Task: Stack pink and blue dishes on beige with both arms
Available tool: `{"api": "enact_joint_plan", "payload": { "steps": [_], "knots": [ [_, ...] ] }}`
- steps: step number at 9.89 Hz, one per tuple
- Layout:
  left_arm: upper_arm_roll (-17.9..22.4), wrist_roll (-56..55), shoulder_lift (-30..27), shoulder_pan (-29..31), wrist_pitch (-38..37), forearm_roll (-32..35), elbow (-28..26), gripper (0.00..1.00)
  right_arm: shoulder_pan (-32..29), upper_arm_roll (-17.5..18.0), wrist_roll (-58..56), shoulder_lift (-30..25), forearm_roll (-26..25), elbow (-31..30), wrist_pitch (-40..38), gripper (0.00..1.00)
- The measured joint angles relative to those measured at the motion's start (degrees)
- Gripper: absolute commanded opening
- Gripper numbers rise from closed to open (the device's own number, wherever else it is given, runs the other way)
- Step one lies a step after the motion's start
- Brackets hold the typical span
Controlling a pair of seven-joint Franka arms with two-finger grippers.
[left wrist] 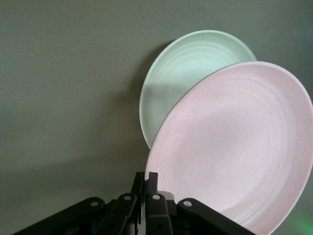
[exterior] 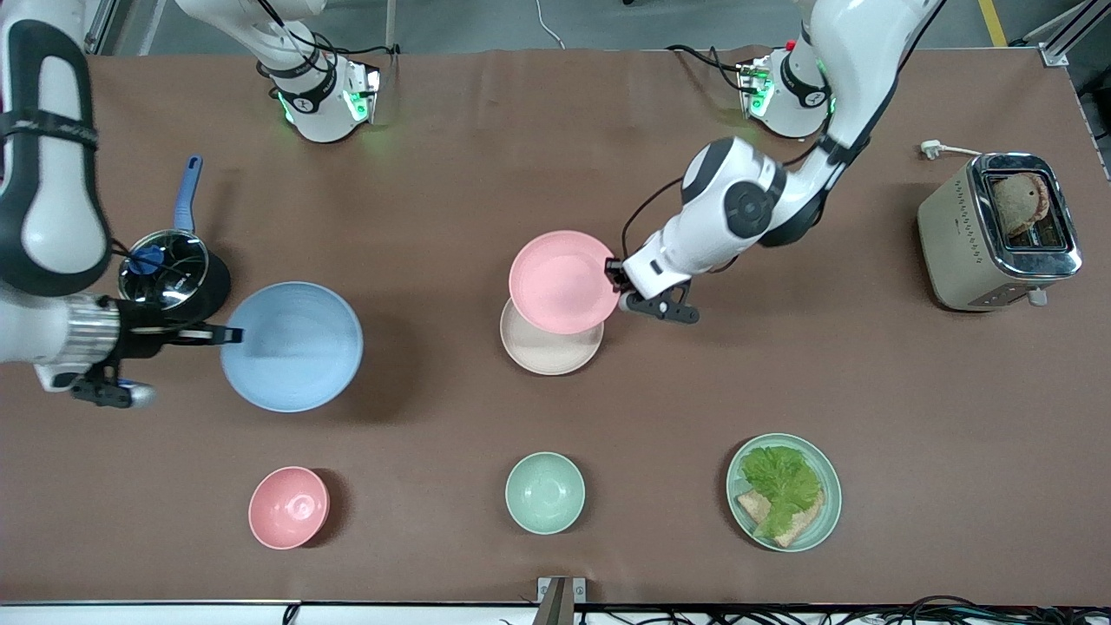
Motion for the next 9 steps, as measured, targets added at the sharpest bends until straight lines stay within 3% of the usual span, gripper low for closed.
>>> {"api": "enact_joint_plan", "payload": {
  "steps": [3,4,5,6,9],
  "knots": [
    [-0.2,-11.4,8.2,-1.1,0.1,13.2,5.7,0.05,0.0,4.8,4.9,-0.2,-0.2,-2.5,4.2,0.01],
    [-0.3,-14.8,9.6,-1.6,0.1,16.0,6.6,0.11,0.0,7.4,6.6,-0.7,-0.2,-5.2,7.9,0.01],
    [-0.3,-16.8,10.7,-2.1,0.1,17.4,7.9,0.63,0.0,10.4,8.4,-1.3,-0.3,-8.3,11.5,0.01],
    [-0.3,-17.9,11.3,-2.6,0.1,17.7,9.1,1.0,0.1,13.0,10.1,-1.9,-0.3,-10.7,13.8,0.01],
    [-0.4,-18.0,10.4,-1.3,-0.6,18.1,12.4,1.0,0.1,18.5,12.8,-4.4,-0.3,-16.9,19.5,0.01]
  ]
}}
